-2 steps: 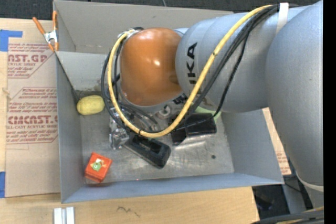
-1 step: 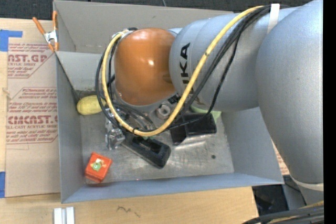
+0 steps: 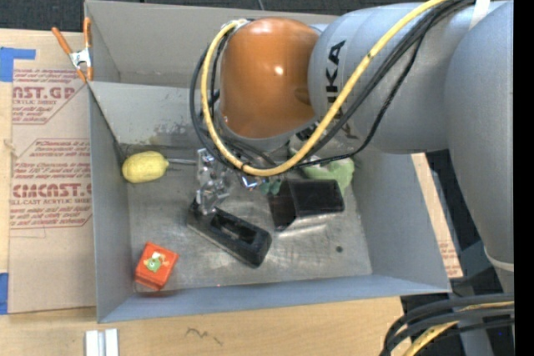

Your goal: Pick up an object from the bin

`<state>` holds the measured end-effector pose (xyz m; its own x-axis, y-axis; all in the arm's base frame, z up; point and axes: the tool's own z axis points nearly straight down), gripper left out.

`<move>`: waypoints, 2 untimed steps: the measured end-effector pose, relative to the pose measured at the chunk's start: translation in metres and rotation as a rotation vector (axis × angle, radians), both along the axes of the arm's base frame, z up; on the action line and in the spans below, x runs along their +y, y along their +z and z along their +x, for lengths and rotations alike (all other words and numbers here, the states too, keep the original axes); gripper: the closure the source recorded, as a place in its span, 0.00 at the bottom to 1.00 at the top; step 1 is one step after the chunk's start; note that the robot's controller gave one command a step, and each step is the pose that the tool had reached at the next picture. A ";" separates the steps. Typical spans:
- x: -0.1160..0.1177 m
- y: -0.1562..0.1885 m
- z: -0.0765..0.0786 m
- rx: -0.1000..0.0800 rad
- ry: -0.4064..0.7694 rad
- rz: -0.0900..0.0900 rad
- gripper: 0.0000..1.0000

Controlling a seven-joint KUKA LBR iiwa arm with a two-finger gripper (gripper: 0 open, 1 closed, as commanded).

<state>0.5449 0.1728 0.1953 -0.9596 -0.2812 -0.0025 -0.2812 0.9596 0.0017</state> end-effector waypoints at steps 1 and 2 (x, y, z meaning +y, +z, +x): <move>0.001 0.004 -0.004 -0.001 -0.011 -0.007 1.00; 0.043 0.005 -0.010 -0.001 0.017 0.001 1.00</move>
Offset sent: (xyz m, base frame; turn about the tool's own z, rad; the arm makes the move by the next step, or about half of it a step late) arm -0.0084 0.0275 0.0057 -0.0217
